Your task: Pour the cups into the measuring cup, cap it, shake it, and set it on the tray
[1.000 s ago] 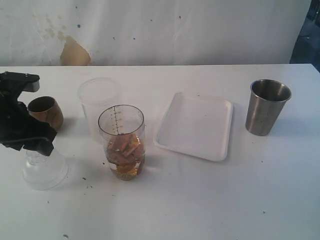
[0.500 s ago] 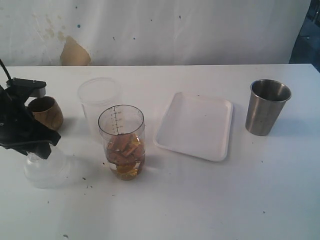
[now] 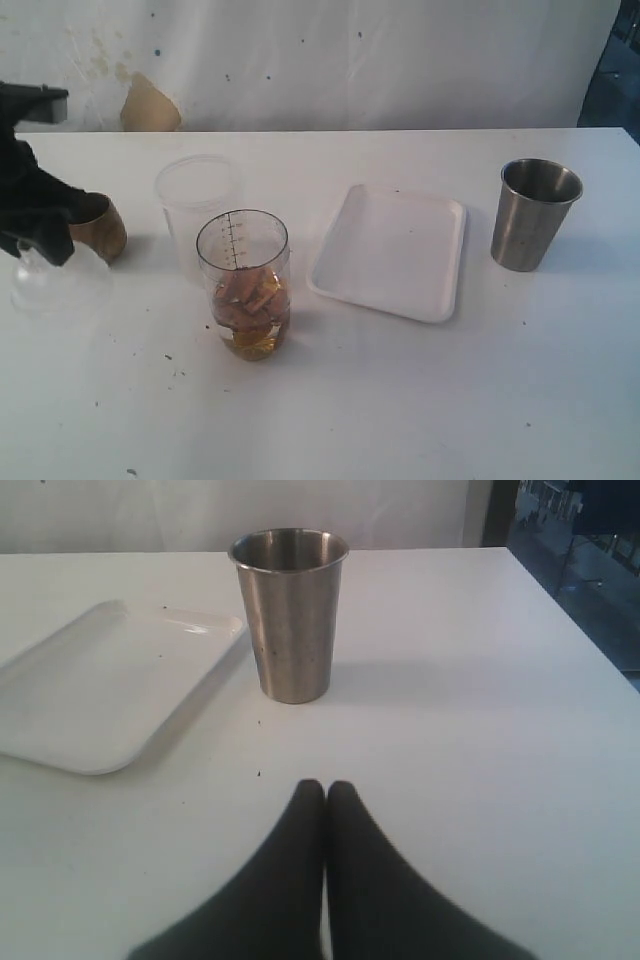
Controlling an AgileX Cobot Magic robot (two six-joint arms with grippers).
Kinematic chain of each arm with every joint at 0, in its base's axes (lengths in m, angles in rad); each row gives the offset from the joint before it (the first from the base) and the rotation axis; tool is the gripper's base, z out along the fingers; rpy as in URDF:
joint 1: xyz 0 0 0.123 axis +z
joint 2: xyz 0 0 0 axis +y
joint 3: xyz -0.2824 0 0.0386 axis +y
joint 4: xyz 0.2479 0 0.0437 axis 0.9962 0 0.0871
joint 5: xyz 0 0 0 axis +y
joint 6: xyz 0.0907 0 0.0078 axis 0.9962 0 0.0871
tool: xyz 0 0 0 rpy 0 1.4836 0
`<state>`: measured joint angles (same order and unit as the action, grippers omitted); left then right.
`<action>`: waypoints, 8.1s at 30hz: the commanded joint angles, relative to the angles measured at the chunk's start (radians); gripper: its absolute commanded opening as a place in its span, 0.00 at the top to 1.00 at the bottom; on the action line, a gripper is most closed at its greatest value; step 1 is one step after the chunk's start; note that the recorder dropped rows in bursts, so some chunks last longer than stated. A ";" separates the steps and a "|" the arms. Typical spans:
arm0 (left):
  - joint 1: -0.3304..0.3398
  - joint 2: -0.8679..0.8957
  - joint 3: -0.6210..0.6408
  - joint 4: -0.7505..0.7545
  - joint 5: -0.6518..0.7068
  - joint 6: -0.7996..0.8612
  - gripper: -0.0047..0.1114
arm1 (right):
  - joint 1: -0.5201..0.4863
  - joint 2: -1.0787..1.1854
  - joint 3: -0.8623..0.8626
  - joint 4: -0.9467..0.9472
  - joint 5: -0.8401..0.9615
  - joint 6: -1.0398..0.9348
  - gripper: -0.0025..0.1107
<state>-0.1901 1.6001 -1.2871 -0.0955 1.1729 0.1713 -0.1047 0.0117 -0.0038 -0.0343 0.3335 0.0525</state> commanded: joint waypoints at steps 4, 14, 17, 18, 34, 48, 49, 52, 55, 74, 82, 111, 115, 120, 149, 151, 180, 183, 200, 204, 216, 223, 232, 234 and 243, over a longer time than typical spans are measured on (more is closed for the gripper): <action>-0.103 -0.076 -0.190 0.000 0.048 -0.067 0.96 | 0.004 -0.002 0.004 0.001 -0.005 -0.011 0.98; -0.347 -0.048 -0.279 0.012 0.048 -0.143 0.96 | 0.004 -0.002 0.004 0.001 -0.005 -0.011 0.98; -0.393 -0.020 -0.279 0.015 0.048 -0.146 0.96 | 0.004 -0.002 0.004 0.001 -0.005 -0.011 0.98; -0.403 -0.006 -0.279 0.015 0.048 -0.148 0.96 | 0.004 -0.002 0.004 0.001 -0.005 -0.011 0.98; -0.415 0.068 -0.298 -0.029 0.018 -0.143 0.96 | 0.004 -0.002 0.004 0.001 -0.005 -0.011 0.98; -0.415 0.138 -0.299 -0.093 -0.022 -0.061 0.96 | 0.004 -0.002 0.004 0.001 -0.005 -0.004 0.98; -0.415 0.138 -0.299 -0.093 -0.033 -0.061 0.96 | 0.004 -0.002 0.004 0.001 -0.005 -0.004 0.98; -0.415 0.138 -0.299 -0.091 -0.053 -0.059 0.84 | 0.004 -0.002 0.004 0.001 -0.005 -0.004 0.98; -0.415 0.138 -0.299 -0.089 -0.074 -0.059 0.63 | 0.004 -0.002 0.004 0.001 -0.005 -0.004 0.98; -0.425 0.133 -0.443 -0.247 0.012 0.026 0.96 | 0.004 -0.002 0.004 0.001 -0.005 -0.004 0.98; -0.461 0.135 -0.397 -0.041 -0.043 -0.038 0.96 | 0.004 -0.002 0.004 -0.001 -0.005 -0.005 0.98; -0.461 0.133 -0.436 0.007 -0.053 -0.040 0.96 | 0.004 -0.002 0.004 0.001 -0.002 0.011 0.98; -0.461 0.135 -0.410 0.062 -0.030 -0.061 0.96 | 0.004 -0.002 0.004 0.001 -0.002 0.011 0.98; -0.461 0.135 -0.397 0.029 -0.047 -0.057 0.96 | 0.004 -0.002 0.004 0.001 -0.002 0.011 0.98; -0.461 0.133 -0.366 -0.019 -0.139 -0.036 0.96 | 0.004 -0.002 0.004 0.001 -0.002 0.011 0.98; -0.461 0.135 -0.366 -0.035 -0.147 -0.017 0.96 | 0.004 -0.002 0.004 0.001 -0.002 0.011 0.98; -0.463 0.135 -0.341 -0.112 -0.103 0.039 0.96 | 0.004 -0.002 0.004 0.001 -0.002 0.011 0.98; -0.463 0.135 -0.296 -0.112 -0.132 0.049 0.96 | 0.004 -0.002 0.004 0.001 -0.002 0.011 0.98; -0.461 -0.007 -0.273 -0.074 -0.281 0.071 0.96 | 0.004 -0.002 0.004 0.001 -0.002 0.011 0.98; -0.475 -0.011 -0.231 -0.109 -0.306 0.069 0.96 | 0.004 -0.002 0.004 0.001 -0.002 0.011 0.98; -0.504 0.030 -0.119 -0.051 -0.444 0.036 0.96 | 0.004 -0.002 0.004 0.001 -0.002 0.011 0.98; -0.504 -0.003 -0.119 -0.042 -0.433 0.045 0.96 | 0.004 -0.002 0.004 0.001 -0.002 0.011 0.98; -0.545 -0.357 0.317 -0.025 -1.127 -0.033 0.96 | 0.004 -0.002 0.004 0.001 -0.002 0.011 0.98; -0.560 -0.410 0.513 -0.029 -1.423 -0.045 0.96 | 0.004 -0.002 0.004 0.001 -0.002 0.011 0.98; -0.560 -0.341 0.734 0.025 -1.531 -0.043 0.06 | 0.004 -0.002 0.004 0.001 -0.002 0.011 0.98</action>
<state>-0.7464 1.2469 -0.5580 -0.0761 -0.3410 0.1334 -0.1047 0.0117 -0.0038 -0.0343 0.3335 0.0626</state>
